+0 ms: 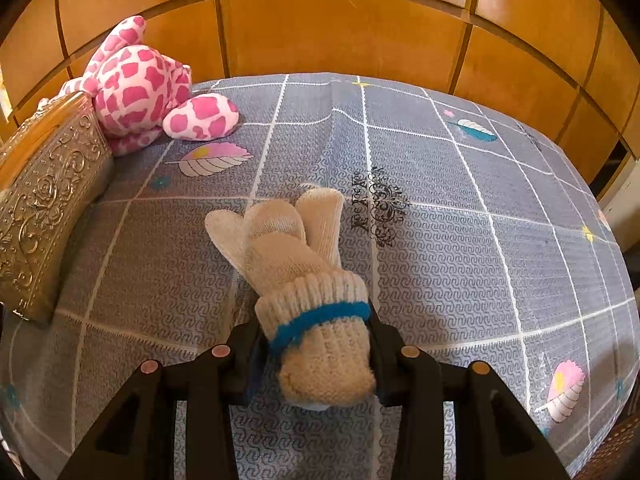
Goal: Organize soft objects
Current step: 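Carry the black wig into the gold tray and open the left tool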
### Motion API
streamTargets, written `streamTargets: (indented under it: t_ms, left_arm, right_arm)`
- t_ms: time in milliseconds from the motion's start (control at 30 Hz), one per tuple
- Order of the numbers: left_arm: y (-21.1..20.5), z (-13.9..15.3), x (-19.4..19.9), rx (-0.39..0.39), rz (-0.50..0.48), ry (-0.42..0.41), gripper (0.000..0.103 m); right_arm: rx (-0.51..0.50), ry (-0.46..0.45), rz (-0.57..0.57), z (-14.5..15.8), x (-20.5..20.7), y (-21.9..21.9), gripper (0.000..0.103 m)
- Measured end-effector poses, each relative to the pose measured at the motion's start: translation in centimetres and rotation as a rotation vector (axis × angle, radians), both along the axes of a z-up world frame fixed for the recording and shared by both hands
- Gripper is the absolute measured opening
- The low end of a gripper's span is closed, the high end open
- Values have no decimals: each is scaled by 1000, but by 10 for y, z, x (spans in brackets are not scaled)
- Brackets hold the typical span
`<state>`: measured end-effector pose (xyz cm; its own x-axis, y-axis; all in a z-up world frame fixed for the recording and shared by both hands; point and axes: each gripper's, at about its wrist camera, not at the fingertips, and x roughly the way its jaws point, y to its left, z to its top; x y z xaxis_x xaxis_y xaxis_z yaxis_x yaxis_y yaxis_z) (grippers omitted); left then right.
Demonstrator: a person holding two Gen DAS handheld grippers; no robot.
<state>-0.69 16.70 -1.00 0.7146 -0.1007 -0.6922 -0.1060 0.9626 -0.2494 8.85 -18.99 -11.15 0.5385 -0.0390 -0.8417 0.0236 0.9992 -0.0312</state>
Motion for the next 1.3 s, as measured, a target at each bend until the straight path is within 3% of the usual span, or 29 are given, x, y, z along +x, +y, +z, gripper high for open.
streamTargets:
  t_ms: [200,467,700,933,1100,1233,1300]
  left_arm:
    - [62,-9,-12,5,174,27,10]
    - [102,-13,-31,-19,291,40,10]
    - [153,-6,-28,-52,448,26,10]
    - [183,-23,-1,-71,485,85,11]
    - [186,-43,25,-9,482,141,13]
    - [192,-61,40,29,501,193,30]
    - [190,-57,37,67,523,175,42]
  right_arm:
    - [-1,-7,2,0,-4,0,41]
    - [-6,-9,2,0,-4,0,41]
    - [-9,-10,4,1,-5,0,41]
    - [-10,-7,6,0,-6,0,41]
    - [-19,-2,8,0,-6,1,41]
    - [-29,4,10,0,-5,2,41]
    - [-34,7,11,0,-5,2,41]
